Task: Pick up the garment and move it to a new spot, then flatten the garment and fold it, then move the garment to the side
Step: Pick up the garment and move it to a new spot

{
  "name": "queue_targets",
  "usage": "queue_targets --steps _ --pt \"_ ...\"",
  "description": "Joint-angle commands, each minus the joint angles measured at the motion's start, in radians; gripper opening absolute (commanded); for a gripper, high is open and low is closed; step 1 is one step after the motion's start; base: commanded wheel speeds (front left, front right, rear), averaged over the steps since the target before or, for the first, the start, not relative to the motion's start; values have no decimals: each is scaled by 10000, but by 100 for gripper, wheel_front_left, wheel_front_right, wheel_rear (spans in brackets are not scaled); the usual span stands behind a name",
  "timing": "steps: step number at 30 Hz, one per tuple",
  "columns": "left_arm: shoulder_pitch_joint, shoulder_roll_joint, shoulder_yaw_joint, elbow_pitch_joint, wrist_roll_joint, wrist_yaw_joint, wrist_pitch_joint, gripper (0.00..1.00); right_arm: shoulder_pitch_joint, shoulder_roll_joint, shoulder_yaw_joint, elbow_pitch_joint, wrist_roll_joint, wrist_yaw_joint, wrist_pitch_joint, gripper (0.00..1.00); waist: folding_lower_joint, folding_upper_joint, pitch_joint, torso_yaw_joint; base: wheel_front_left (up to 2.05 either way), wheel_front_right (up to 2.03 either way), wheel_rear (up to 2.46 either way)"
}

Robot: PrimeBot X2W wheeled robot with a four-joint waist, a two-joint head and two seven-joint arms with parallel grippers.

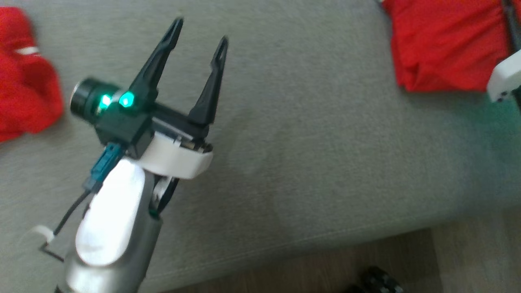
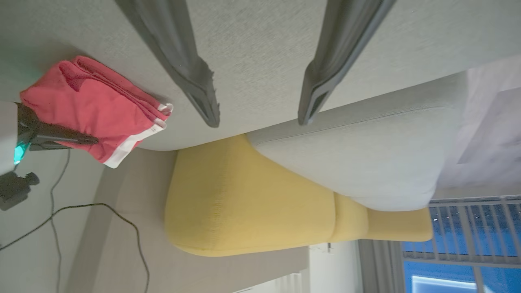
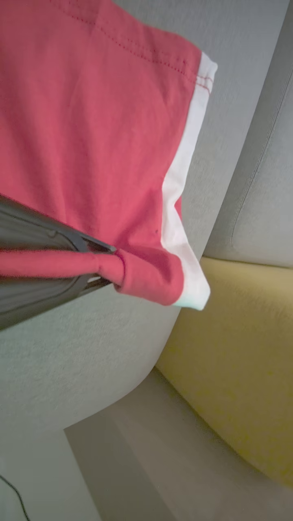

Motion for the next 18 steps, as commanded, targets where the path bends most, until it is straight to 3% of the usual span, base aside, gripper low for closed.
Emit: queue_targets --steps 1,8,16,17,18 --pt "-290 222 126 -341 85 -61 -49 100 -166 -250 -38 -238 75 -4 -144 0 -2 0 643 -649 0 0 0" --pt "-1212 440 -649 -329 -48 -123 -49 100 -711 -352 -792 -11 39 -4 -531 0 -2 0 1260 -1195 0 0 0" --pt "-1450 533 -933 -292 -186 -132 -49 100 -1025 -201 -1247 437 -2 -4 -988 0 -2 0 1547 -1356 0 0 0" --pt "-1432 550 -921 -285 -209 -132 -49 100 -1054 -180 -1292 464 -49 -4 -1062 54 -2 0 1535 -1346 0 0 0" --pt "-1408 561 -904 -279 -231 -133 -49 100 -1070 -126 -1375 488 -70 -4 -1117 100 -2 0 1508 -1323 0 0 0"
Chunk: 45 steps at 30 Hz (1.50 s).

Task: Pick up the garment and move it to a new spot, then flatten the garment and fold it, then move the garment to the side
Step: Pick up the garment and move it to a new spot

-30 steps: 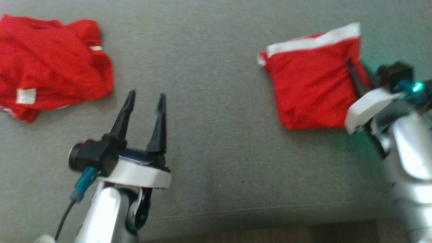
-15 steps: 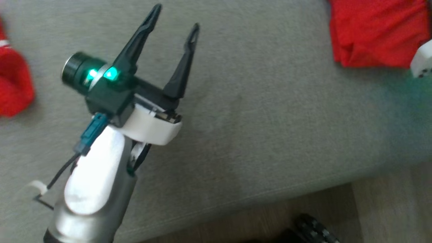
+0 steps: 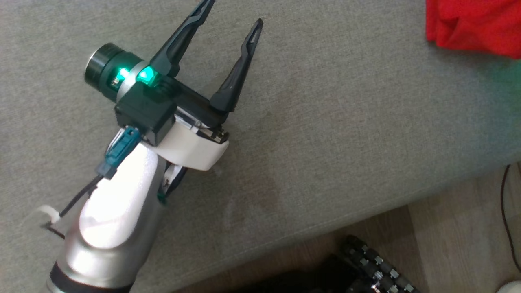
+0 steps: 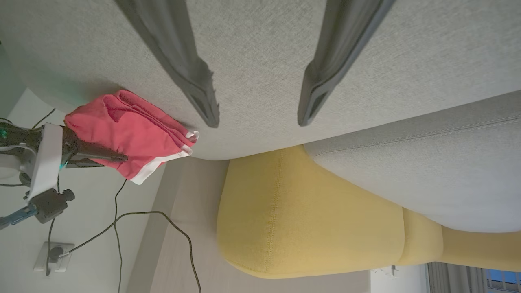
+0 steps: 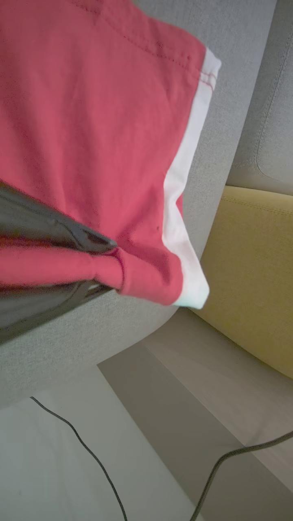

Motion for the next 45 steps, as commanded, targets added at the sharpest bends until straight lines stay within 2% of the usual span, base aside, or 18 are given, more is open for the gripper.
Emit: queue_targets --steps 1,8,13,18,24,30,34,45 --pt "-83 153 261 -324 -52 -56 -49 100 -108 -131 -60 -235 -94 -4 -123 100 -1 1 -62 46 0 0 0" --pt "306 -62 517 -338 -189 16 -49 100 -59 -1 -670 -644 -640 -4 -391 100 -1 1 -692 397 0 0 0" --pt "861 -305 875 -326 -329 142 -49 100 207 438 -342 -1086 -687 -4 -438 100 -1 1 -1571 753 0 0 0" --pt "1674 -566 1452 -338 -530 367 -49 100 713 1021 299 -1581 -223 -4 -460 100 -1 1 -2702 1260 0 0 0" --pt "2726 -767 2173 -307 -628 644 -49 100 1732 1708 1131 -2194 241 -4 -468 100 -1 1 -3847 2039 0 0 0" --pt "3557 -865 2641 -195 -721 869 -49 100 2882 2135 1506 -2669 437 -4 -471 100 -1 1 -4586 2686 0 0 0" --pt "4126 -897 2813 -237 -508 1006 -49 100 3901 2565 1351 -3067 435 -4 -474 100 -1 1 -5083 3100 0 0 0" --pt "5297 -917 3075 -333 -1512 1497 -49 100 5939 3295 940 -4123 -15 -4 -479 100 -1 1 -5841 3472 0 0 0"
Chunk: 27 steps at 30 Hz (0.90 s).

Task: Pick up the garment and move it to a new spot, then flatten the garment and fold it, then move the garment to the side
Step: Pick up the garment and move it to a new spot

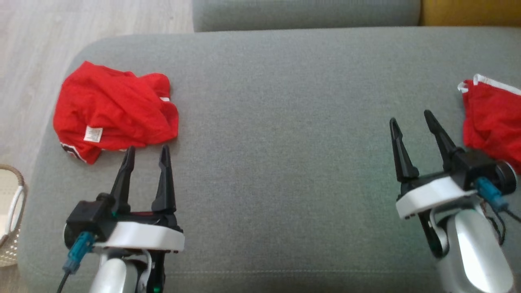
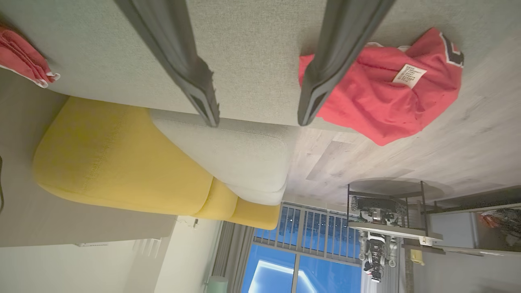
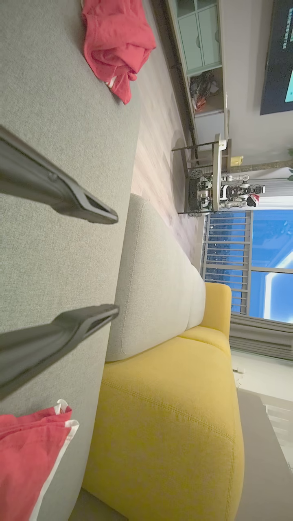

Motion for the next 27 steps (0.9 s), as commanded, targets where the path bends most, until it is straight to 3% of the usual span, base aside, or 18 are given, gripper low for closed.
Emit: queue_targets --steps 1,10,27 --pt "-243 11 374 -291 -29 51 -51 100 -24 62 154 -445 -103 -4 -92 100 2 0 -130 61 0 0 0" --pt "-13 10 371 -365 -26 79 -51 100 762 124 140 -881 254 -4 -92 100 2 0 -227 73 0 0 0" --pt "-238 9 256 -464 40 89 -51 100 590 127 188 -1000 327 -4 -93 100 2 0 78 -134 0 0 0"
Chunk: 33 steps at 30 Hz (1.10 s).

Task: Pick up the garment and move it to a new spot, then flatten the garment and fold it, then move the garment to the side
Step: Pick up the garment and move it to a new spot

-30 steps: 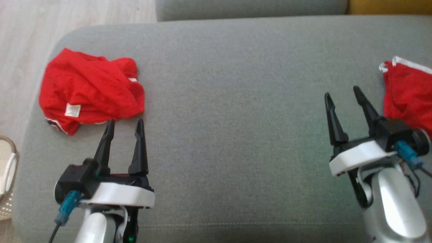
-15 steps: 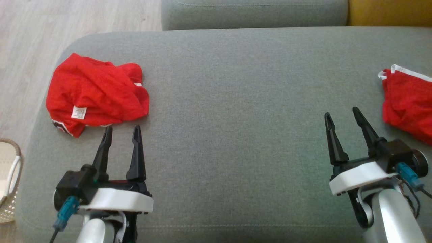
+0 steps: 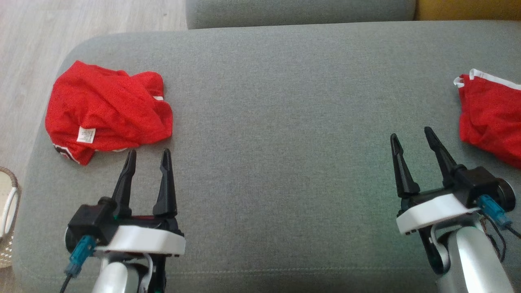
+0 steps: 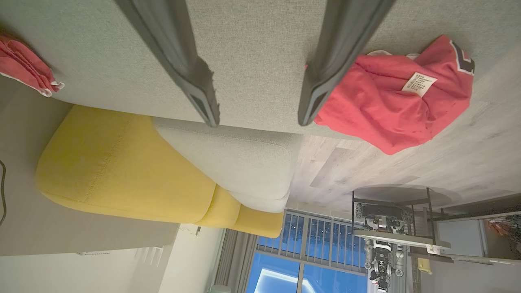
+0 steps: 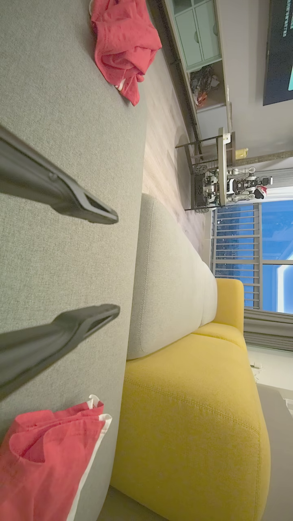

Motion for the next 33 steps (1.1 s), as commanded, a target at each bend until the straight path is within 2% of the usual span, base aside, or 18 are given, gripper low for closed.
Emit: queue_targets --steps 1,26,29,33 --pt "-443 9 253 -395 43 31 -51 100 -364 27 208 -362 26 -4 -93 100 -1 -1 -2 3 0 0 0" --pt "-436 9 275 -288 178 -59 -51 100 -324 28 203 -310 253 -4 -93 100 -1 -1 -57 244 0 0 0" --pt "-465 9 307 -310 204 -62 -51 100 -278 28 208 -368 326 -4 -93 100 -1 -1 -54 492 0 0 0" --pt "-489 9 315 -349 127 -51 -51 100 -58 28 296 -444 266 -4 -93 100 -1 -1 -85 1181 0 0 0"
